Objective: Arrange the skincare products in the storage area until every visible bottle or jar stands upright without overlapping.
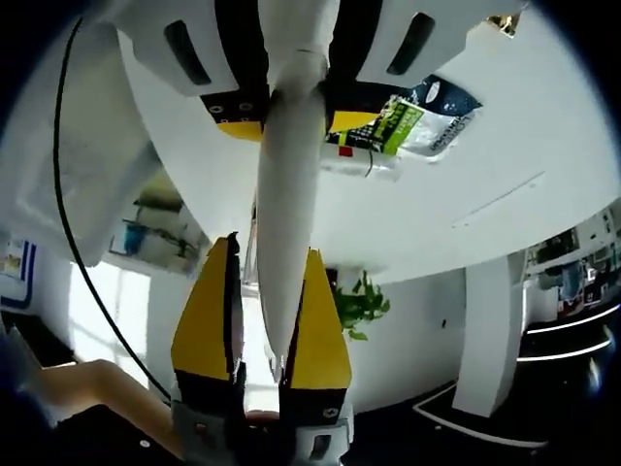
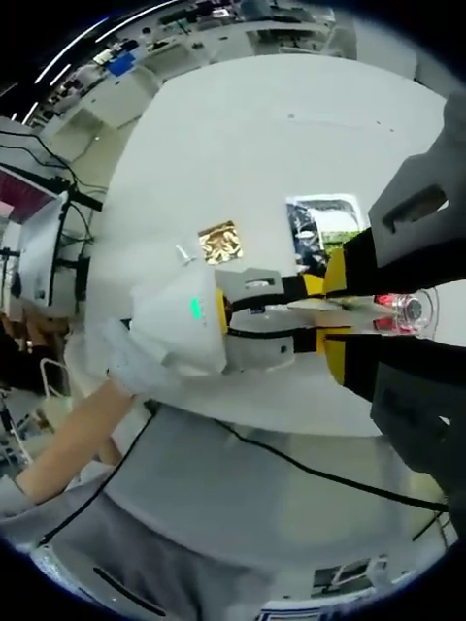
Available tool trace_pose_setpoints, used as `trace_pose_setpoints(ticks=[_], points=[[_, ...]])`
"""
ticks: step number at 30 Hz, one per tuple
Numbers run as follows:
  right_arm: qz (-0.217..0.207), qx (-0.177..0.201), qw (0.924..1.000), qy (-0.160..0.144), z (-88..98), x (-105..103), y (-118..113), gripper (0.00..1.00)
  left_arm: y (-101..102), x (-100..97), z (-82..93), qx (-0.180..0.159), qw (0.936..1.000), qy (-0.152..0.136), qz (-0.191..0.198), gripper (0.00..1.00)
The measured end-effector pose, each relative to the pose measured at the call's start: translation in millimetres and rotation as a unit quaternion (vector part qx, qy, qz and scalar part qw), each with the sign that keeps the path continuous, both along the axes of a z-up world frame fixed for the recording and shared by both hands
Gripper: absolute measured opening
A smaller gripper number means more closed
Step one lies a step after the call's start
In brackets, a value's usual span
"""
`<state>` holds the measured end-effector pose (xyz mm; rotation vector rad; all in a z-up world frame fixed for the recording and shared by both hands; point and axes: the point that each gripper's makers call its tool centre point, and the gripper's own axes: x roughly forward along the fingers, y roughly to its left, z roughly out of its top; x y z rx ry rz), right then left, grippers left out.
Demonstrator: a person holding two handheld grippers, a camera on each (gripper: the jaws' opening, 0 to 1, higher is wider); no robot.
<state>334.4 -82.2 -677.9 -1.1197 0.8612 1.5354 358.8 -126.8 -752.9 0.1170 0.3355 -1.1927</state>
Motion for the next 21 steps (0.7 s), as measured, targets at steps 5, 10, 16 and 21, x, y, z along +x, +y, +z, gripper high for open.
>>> trace_pose_setpoints(ticks=[5, 10, 16, 21], points=[[0.009, -0.020, 0.9997, -0.008, 2.0, 3.3, -2.9, 0.13, 1.6, -0.2, 0.3, 0.003, 1.0000, -0.004, -0.002, 0.22], [0.010, -0.024, 0.9996, -0.011, 7.2, 5.1, -0.6, 0.07, 3.7, 2.5, -0.4, 0.002, 1.0000, 0.001, -0.001, 0.22], [0.013, -0.038, 0.9992, -0.007, 6.8, 4.2, -1.8, 0.04, 3.3, 0.5, 0.9, 0.007, 0.9998, -0.017, -0.012, 0.23], [0.011, -0.039, 0.9992, -0.009, 6.7, 5.5, -0.4, 0.04, 9.8, -2.9, 5.4, 0.023, 0.9985, -0.044, -0.022, 0.22]])
